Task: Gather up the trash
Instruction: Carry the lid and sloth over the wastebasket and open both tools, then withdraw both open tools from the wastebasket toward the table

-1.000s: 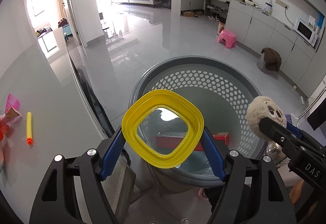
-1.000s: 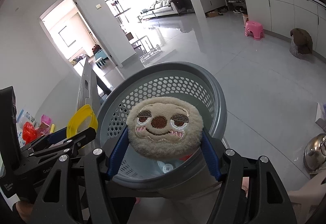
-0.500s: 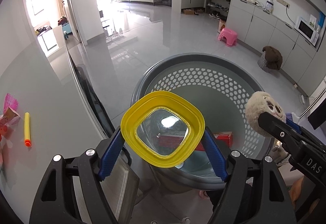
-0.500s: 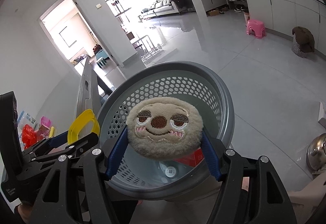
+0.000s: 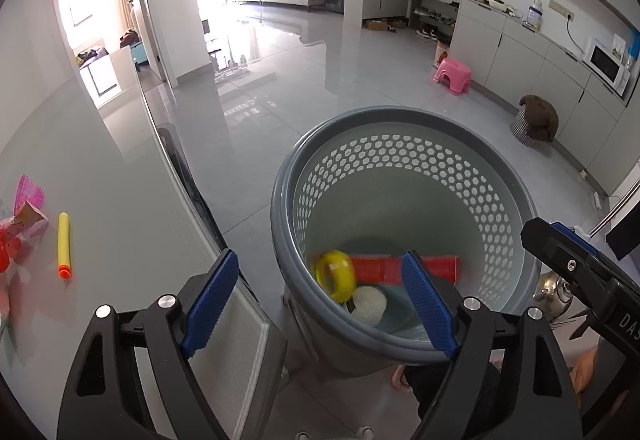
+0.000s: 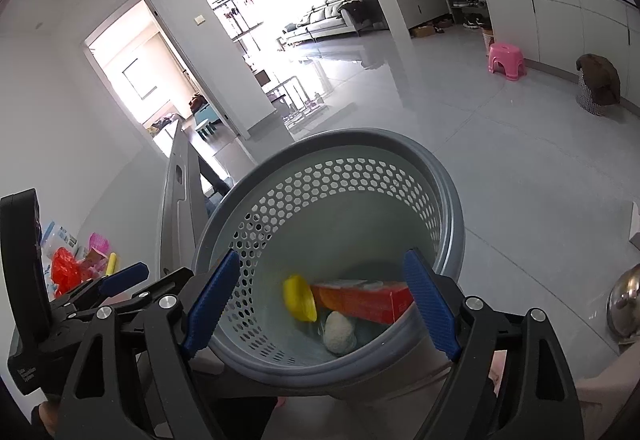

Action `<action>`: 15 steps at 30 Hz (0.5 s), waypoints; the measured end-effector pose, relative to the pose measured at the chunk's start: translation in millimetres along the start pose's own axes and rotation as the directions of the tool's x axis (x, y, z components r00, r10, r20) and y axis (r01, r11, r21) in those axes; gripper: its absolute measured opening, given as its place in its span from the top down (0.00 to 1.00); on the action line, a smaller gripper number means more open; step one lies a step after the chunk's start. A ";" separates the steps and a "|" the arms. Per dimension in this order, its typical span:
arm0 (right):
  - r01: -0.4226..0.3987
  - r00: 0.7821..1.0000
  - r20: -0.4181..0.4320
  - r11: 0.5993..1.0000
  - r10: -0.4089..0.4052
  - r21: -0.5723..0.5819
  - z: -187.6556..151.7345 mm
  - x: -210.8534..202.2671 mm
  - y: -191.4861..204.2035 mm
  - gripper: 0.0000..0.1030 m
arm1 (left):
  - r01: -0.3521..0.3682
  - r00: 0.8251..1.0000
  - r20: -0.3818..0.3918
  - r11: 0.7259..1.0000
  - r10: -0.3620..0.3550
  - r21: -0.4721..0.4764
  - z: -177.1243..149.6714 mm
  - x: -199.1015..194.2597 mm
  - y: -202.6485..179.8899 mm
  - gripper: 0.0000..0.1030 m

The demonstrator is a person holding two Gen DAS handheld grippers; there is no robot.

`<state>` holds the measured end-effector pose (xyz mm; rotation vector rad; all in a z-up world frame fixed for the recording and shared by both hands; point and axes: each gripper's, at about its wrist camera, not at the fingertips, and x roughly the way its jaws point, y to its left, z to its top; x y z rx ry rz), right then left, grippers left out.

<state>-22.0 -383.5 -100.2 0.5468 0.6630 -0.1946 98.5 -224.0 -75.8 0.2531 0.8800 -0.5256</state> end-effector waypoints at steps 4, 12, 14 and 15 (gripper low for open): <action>-0.004 1.000 0.001 1.000 0.004 0.009 -1.8 -3.8 -1.2 0.22 | -0.001 1.000 0.001 1.000 0.001 -0.004 -3.2 -5.3 1.3 0.21; -0.021 1.000 0.010 1.000 0.021 0.015 -7.7 -18.9 0.4 0.22 | -0.008 1.000 0.016 1.000 0.009 -0.017 -5.1 -18.8 9.1 0.21; -0.024 1.000 0.011 1.000 0.024 0.010 -10.9 -22.5 5.0 0.22 | -0.012 1.000 0.024 1.000 0.012 -0.022 -6.9 -24.8 11.2 0.21; -0.026 1.000 0.012 1.000 0.026 0.008 -12.4 -24.3 6.9 0.22 | -0.013 1.000 0.028 1.000 0.013 -0.025 -7.3 -27.4 11.3 0.21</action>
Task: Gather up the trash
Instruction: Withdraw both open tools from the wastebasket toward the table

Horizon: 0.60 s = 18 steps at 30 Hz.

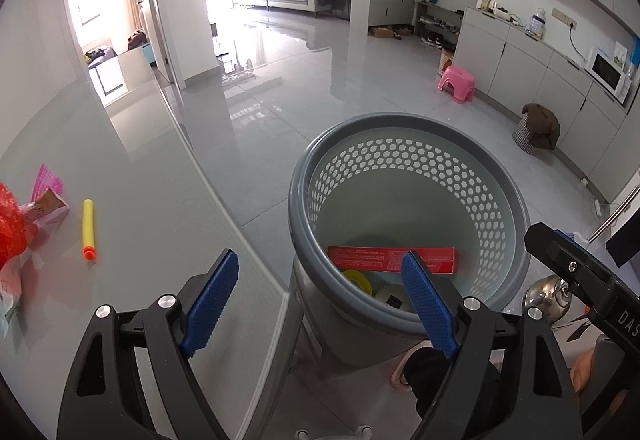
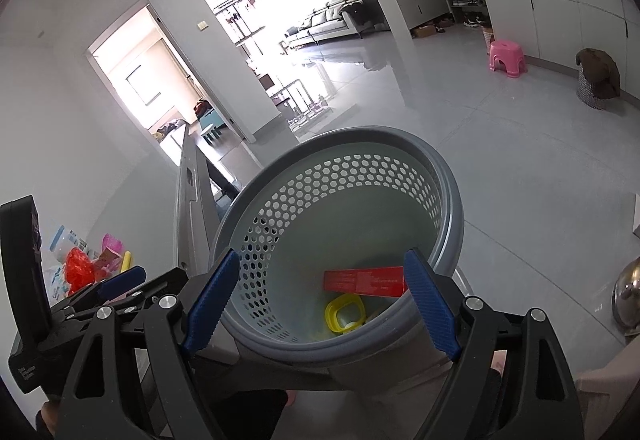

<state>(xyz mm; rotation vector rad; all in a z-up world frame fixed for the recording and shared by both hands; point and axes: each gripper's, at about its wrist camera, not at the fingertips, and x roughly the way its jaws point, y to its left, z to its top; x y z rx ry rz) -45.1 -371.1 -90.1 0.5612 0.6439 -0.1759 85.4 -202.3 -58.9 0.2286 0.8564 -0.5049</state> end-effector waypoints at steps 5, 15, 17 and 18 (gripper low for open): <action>-0.011 1.000 0.002 1.000 0.011 -0.022 -5.2 -12.8 12.0 0.22 | -0.007 1.000 0.019 1.000 0.007 -0.023 -8.3 -16.8 6.6 0.21; -0.056 0.998 0.022 0.996 0.058 -0.067 -12.7 -41.4 41.8 0.22 | -0.043 0.996 0.078 0.996 0.048 -0.073 -27.5 -62.1 30.3 0.21; -0.069 0.997 0.024 0.994 0.071 -0.085 -15.4 -45.6 52.0 0.22 | -0.056 0.994 0.090 0.995 0.064 -0.085 -32.6 -71.6 38.4 0.21; -0.073 0.997 0.025 0.993 0.076 -0.095 -16.6 -47.2 56.8 0.22 | -0.062 0.993 0.096 0.994 0.070 -0.092 -36.5 -76.1 42.8 0.21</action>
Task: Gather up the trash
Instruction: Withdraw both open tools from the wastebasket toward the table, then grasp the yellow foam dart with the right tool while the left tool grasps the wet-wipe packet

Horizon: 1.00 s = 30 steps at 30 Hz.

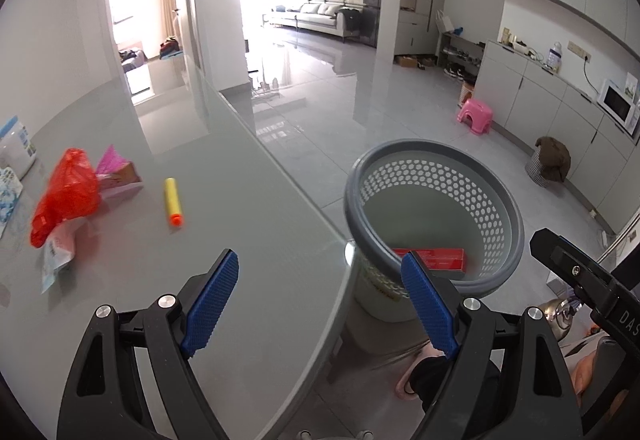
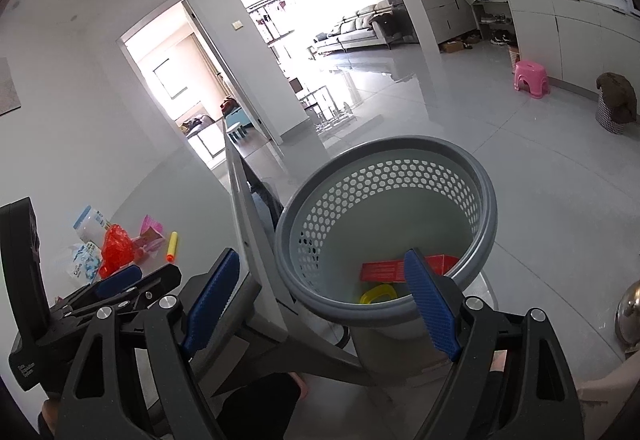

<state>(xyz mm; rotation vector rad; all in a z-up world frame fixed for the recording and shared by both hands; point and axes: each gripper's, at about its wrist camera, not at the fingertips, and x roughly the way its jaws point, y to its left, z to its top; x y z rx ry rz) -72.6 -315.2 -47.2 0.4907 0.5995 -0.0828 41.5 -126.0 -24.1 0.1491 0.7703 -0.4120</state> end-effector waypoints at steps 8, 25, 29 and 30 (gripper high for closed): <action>-0.061 0.998 -0.029 0.994 0.059 -0.094 -5.0 1.5 46.6 0.22 | -0.068 0.997 0.037 0.995 0.071 -0.075 -14.3 -32.0 41.9 0.19; -0.199 0.970 -0.193 0.939 0.148 -0.281 -15.8 83.7 157.1 0.22 | -0.300 0.951 -0.027 0.898 0.308 -0.322 -57.3 -53.5 184.0 0.19; -0.212 0.963 -0.229 0.925 0.143 -0.315 -18.0 112.3 179.3 0.22 | -0.340 0.937 -0.051 0.864 0.346 -0.372 -62.5 -53.0 212.2 0.19; -0.213 0.962 -0.236 0.923 0.140 -0.320 -17.6 119.1 182.5 0.22 | -0.348 0.934 -0.056 0.858 0.354 -0.379 -63.2 -51.9 217.7 0.19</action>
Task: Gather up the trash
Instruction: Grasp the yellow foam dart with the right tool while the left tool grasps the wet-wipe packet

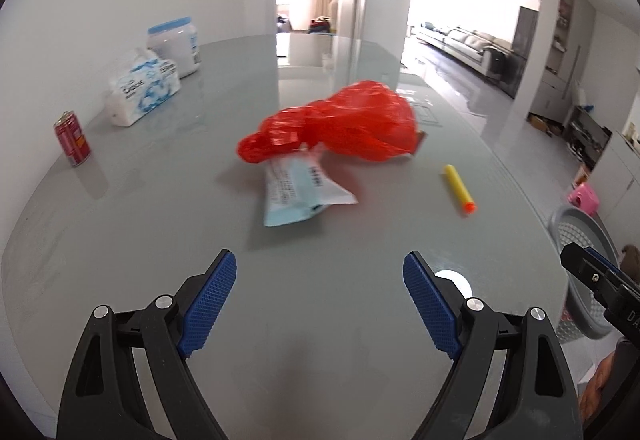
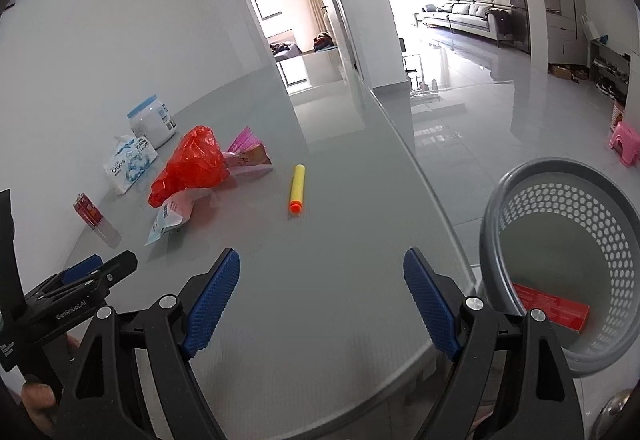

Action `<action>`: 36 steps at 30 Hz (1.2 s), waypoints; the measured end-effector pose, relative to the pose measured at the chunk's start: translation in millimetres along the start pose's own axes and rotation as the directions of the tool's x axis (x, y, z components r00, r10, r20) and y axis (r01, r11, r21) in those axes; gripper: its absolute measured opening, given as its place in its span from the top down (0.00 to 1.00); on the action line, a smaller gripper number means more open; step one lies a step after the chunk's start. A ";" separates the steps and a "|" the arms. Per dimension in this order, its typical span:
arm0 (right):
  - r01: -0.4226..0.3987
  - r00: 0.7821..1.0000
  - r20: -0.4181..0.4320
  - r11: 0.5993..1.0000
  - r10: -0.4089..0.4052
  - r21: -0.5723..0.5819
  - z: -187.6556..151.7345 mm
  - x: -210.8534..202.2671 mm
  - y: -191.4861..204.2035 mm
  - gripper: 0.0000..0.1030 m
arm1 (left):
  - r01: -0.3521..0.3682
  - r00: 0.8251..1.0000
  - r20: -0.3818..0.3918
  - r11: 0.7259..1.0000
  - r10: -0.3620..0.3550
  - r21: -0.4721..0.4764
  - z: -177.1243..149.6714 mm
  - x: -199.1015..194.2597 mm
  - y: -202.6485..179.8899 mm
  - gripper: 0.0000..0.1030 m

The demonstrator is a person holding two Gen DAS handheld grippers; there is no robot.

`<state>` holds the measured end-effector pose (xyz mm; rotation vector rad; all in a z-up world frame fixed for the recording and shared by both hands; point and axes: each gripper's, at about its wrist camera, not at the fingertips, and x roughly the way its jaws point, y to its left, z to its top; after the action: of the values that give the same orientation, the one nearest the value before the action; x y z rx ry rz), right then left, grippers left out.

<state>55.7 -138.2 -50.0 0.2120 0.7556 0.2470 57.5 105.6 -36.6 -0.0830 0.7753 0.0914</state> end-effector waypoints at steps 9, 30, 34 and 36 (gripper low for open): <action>0.036 0.995 -0.087 0.997 -0.041 -0.067 33.2 76.4 22.6 0.22 | -0.056 0.998 0.002 0.998 0.056 -0.034 16.8 21.3 28.3 0.19; 0.173 0.967 -0.155 0.966 -0.204 -0.191 59.8 150.4 50.4 0.71 | -0.056 0.998 -0.025 0.995 0.054 -0.080 33.5 49.9 40.7 0.19; 0.124 0.976 -0.155 0.978 -0.150 -0.166 55.5 143.7 45.1 0.88 | -0.049 0.998 -0.030 0.995 0.047 -0.081 34.0 51.7 40.4 0.19; 0.075 0.984 -0.152 0.989 -0.094 -0.127 52.3 135.7 39.0 0.88 | -0.039 0.999 -0.038 0.995 0.036 -0.088 34.1 54.4 41.2 0.19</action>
<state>181.8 -66.2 -90.1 0.0455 0.9016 0.2294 115.2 153.1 -52.2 -0.1548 0.8096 0.1602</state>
